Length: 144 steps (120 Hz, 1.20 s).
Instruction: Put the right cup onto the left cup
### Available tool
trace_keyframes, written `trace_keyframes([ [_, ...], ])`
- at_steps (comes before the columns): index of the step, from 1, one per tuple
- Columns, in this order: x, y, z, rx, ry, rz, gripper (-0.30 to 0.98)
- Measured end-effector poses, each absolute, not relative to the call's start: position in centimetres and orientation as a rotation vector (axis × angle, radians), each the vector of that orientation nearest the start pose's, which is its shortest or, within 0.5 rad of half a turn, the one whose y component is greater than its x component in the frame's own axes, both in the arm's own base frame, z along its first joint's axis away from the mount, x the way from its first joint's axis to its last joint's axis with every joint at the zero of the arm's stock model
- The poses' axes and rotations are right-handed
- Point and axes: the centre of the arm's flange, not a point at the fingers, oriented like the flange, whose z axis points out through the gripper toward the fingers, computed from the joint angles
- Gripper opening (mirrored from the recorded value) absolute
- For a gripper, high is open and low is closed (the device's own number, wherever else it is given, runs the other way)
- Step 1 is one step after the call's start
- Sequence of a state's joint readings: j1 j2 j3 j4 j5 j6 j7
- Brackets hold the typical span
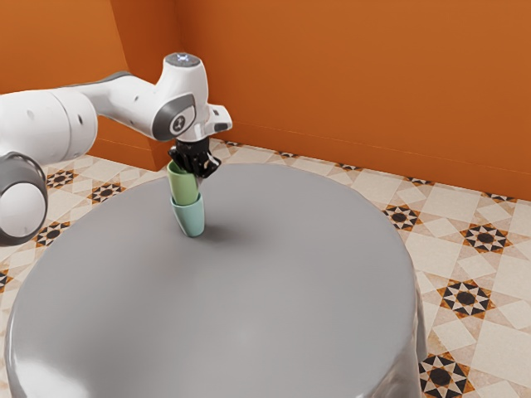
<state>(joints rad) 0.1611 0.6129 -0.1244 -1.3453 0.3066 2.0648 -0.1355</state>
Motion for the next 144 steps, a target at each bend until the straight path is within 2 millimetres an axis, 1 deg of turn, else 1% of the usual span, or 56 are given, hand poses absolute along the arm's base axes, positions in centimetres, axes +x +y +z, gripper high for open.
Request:
trace_keyframes([
  [9, 73.3, 6.3, 37.9, -2.934, -0.093, -0.176, -0.08],
  [25, 73.4, 6.2, 37.7, -2.941, -0.079, -0.180, 0.23],
  [33, 73.4, 6.2, 37.7, -2.943, -0.073, -0.184, 0.35],
  [44, 73.5, 6.2, 37.7, -2.944, -0.065, -0.188, 0.47],
  [56, 73.5, 6.2, 37.8, -2.944, -0.057, -0.191, 0.55],
  [82, 73.6, 6.2, 37.7, -2.945, -0.044, -0.197, 0.64],
  [121, 73.6, 5.8, 38.1, -2.948, -0.025, -0.211, 0.68],
  [133, 73.5, 5.6, 39.2, -2.945, -0.022, -0.233, 0.68],
  [144, 73.1, 5.2, 41.7, -2.940, -0.017, -0.272, 0.68],
])
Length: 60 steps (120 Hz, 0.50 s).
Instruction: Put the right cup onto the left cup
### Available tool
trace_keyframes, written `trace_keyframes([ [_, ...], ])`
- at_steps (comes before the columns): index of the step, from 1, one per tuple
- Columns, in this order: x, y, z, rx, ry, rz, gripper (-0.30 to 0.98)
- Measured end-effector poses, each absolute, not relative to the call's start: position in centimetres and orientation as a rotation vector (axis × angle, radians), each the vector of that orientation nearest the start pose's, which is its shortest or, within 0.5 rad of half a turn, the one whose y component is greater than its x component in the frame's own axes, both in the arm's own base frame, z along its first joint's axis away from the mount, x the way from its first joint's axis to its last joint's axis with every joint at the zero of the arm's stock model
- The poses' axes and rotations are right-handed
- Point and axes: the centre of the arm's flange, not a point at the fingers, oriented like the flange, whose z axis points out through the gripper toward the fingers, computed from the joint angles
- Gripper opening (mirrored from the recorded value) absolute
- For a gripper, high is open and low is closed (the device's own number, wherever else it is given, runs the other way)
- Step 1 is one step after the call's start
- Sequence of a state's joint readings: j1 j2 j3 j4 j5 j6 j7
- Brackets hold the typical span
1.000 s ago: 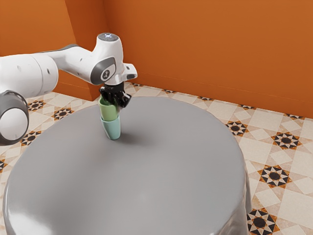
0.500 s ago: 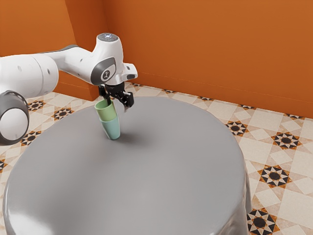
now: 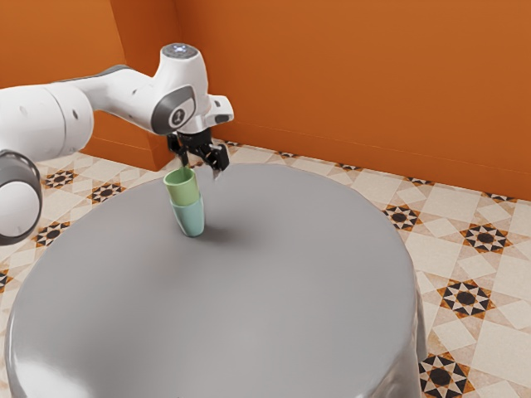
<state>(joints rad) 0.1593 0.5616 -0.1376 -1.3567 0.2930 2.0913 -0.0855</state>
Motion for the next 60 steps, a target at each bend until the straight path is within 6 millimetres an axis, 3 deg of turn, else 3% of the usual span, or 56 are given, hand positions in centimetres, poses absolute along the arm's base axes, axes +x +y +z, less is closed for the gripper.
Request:
trace_keyframes([
  [16, 71.4, 3.9, 45.5, -2.945, -0.013, -0.295, 0.68],
  [33, 67.6, 2.3, 49.8, -2.976, -0.030, -0.268, 0.69],
  [47, 62.9, 0.5, 55.6, -2.979, -0.026, -0.248, 0.69],
  [60, 58.4, -0.8, 59.2, -2.988, -0.032, -0.214, 0.69],
])
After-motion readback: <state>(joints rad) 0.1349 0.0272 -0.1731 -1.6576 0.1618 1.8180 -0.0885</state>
